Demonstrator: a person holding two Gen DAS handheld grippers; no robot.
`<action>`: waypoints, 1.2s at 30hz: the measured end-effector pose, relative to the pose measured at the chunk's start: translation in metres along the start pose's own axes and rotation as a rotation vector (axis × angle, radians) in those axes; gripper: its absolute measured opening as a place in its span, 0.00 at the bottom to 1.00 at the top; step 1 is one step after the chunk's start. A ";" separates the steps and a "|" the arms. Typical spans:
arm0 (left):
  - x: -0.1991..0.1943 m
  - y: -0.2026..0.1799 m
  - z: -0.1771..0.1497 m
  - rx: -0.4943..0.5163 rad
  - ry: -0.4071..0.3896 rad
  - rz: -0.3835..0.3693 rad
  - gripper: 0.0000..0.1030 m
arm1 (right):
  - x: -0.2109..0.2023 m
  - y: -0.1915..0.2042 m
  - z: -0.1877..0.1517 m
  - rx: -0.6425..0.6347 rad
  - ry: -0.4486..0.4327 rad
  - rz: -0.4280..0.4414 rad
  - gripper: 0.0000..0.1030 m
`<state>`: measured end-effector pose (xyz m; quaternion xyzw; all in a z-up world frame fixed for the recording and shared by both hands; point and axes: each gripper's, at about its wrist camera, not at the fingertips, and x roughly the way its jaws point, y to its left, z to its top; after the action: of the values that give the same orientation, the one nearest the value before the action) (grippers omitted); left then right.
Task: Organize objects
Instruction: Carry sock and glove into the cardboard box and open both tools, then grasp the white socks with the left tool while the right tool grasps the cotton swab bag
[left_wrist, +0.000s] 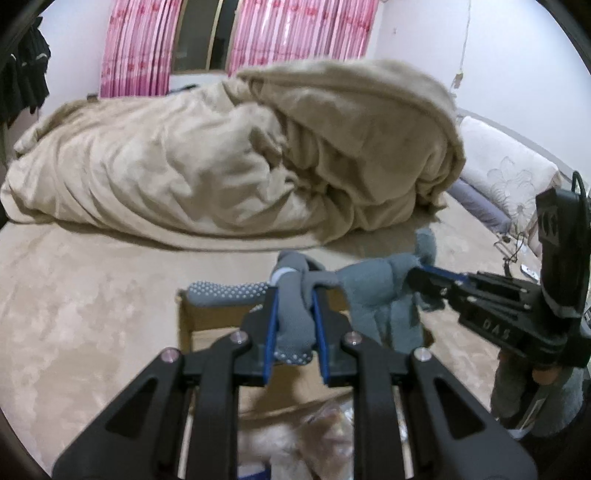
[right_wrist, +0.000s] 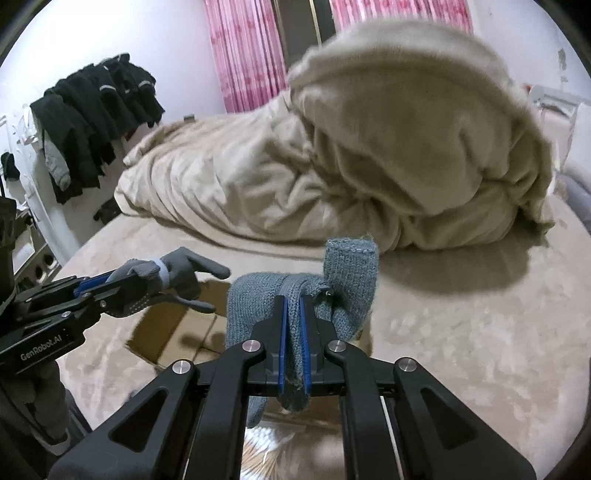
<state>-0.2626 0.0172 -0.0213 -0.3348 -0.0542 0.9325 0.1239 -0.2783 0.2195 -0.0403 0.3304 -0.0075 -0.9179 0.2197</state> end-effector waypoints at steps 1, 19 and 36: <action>0.008 0.001 -0.002 -0.003 0.011 0.001 0.18 | 0.010 -0.002 -0.004 0.004 0.021 0.001 0.07; 0.082 -0.005 -0.047 -0.007 0.242 -0.024 0.30 | 0.068 -0.021 -0.052 0.060 0.159 -0.031 0.17; -0.066 0.002 -0.022 -0.060 0.013 0.057 0.82 | -0.033 0.007 -0.035 0.088 0.003 -0.043 0.79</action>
<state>-0.1998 -0.0018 0.0013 -0.3458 -0.0720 0.9314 0.0877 -0.2315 0.2309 -0.0467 0.3410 -0.0403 -0.9208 0.1850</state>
